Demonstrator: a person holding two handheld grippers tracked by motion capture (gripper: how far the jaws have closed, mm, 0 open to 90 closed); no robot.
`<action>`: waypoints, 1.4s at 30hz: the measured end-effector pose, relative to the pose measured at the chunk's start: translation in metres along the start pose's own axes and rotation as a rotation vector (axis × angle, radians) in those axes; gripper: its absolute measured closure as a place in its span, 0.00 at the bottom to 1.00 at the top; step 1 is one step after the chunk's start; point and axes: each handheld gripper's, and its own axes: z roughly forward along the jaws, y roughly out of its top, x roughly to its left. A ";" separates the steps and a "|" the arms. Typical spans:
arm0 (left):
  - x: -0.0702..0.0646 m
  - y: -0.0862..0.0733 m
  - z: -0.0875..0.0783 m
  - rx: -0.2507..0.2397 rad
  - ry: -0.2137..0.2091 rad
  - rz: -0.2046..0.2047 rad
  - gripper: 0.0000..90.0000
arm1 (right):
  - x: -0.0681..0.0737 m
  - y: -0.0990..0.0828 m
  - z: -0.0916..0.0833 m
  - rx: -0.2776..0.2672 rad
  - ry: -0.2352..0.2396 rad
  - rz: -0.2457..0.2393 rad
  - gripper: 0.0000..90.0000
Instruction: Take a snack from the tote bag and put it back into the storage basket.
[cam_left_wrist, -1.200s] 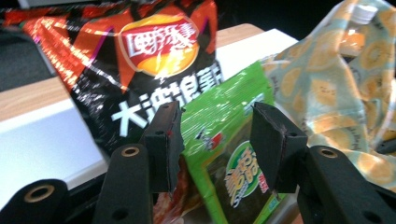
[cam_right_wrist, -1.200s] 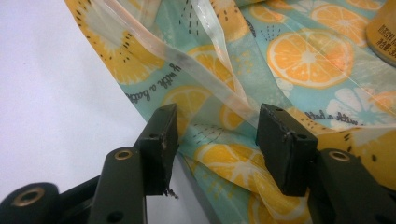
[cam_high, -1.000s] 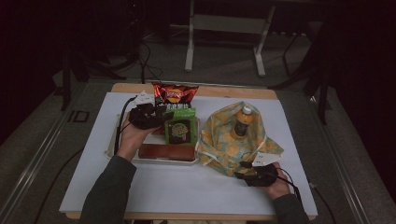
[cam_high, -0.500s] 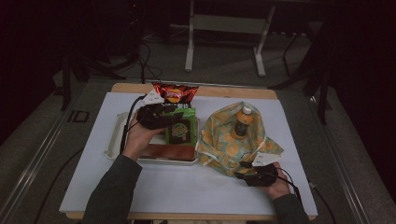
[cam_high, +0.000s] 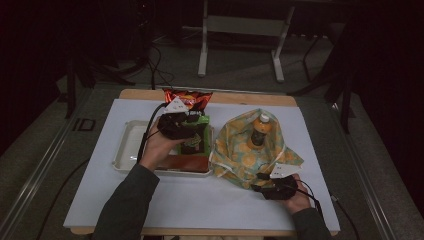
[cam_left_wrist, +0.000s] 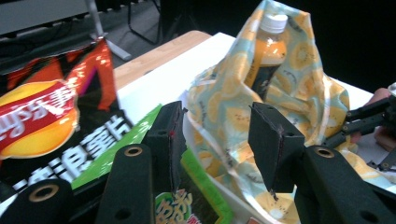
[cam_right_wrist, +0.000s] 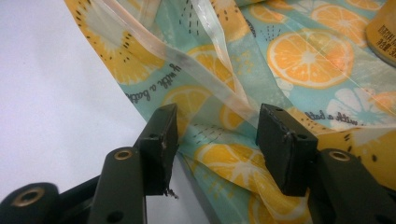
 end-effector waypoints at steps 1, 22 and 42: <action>-0.002 0.001 0.002 0.006 -0.005 0.003 0.61 | 0.000 0.000 0.000 0.001 -0.001 0.000 0.53; -0.042 0.029 0.048 0.093 -0.081 0.110 0.63 | 0.000 0.000 0.000 0.000 0.000 -0.001 0.53; -0.059 0.042 0.084 0.147 -0.109 0.169 0.63 | 0.000 0.000 0.000 -0.001 0.002 -0.002 0.53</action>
